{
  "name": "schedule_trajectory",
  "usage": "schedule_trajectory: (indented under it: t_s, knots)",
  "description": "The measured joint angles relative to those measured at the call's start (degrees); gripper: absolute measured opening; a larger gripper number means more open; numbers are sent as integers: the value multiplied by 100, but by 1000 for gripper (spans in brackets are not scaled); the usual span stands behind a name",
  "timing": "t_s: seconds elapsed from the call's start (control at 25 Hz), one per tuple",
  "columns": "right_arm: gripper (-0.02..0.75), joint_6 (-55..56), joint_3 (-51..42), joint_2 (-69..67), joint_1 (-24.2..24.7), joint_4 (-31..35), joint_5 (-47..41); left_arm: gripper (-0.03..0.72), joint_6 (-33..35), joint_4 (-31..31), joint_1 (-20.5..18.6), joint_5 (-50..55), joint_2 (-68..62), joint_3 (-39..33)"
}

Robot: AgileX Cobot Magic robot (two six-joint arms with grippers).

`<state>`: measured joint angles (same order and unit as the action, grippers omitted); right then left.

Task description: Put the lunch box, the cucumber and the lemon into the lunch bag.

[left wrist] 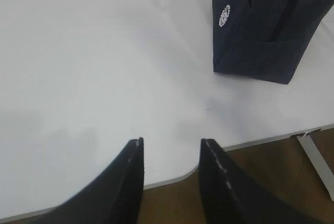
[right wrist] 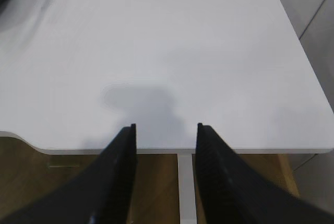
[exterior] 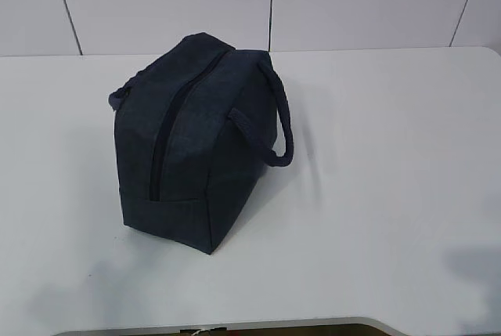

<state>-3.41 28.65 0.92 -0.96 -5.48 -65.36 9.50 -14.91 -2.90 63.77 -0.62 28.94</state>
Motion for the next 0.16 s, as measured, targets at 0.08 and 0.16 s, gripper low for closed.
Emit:
schedule_trajectory:
  t_s: [0.08, 0.16]
  knots:
    - [316, 0, 0, 0, 0, 0, 0, 253, 0, 0, 0, 0, 0, 0]
    - [316, 0, 0, 0, 0, 0, 0, 253, 0, 0, 0, 0, 0, 0]
